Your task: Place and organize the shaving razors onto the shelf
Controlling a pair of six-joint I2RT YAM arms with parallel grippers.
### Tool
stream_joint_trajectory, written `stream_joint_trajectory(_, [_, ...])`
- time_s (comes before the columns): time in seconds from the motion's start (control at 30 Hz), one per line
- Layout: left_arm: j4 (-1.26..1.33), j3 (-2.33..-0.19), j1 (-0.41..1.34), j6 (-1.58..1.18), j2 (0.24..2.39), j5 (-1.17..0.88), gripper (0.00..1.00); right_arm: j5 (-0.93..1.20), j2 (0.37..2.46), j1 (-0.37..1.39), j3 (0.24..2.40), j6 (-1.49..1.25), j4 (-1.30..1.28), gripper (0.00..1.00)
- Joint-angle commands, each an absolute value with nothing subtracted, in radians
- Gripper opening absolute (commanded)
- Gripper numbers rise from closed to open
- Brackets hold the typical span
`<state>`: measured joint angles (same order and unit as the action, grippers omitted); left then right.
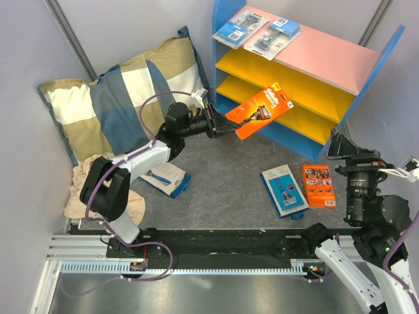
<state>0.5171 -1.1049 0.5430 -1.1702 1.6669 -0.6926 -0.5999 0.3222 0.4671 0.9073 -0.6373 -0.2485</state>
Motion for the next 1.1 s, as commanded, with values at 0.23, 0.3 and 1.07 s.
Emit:
stream_joint_trajectory(0.23, [0.707,-1.198,0.439,-1.299,1.707,-0.746,0.02,-0.591,0.325,0.465,0.928,-0.618,-0.259,0.98])
stream_joint_trajectory(0.3, [0.686,-1.248,0.43,-1.301,1.735,-0.747,0.02,-0.591,0.324,0.465,0.93,-0.617,-0.264,0.98])
stream_joint_trajectory(1.07, [0.351,-1.959,0.396,-1.426,2.157,-0.641,0.06,-0.604,0.281,0.466,0.94,-0.607,-0.316,0.98])
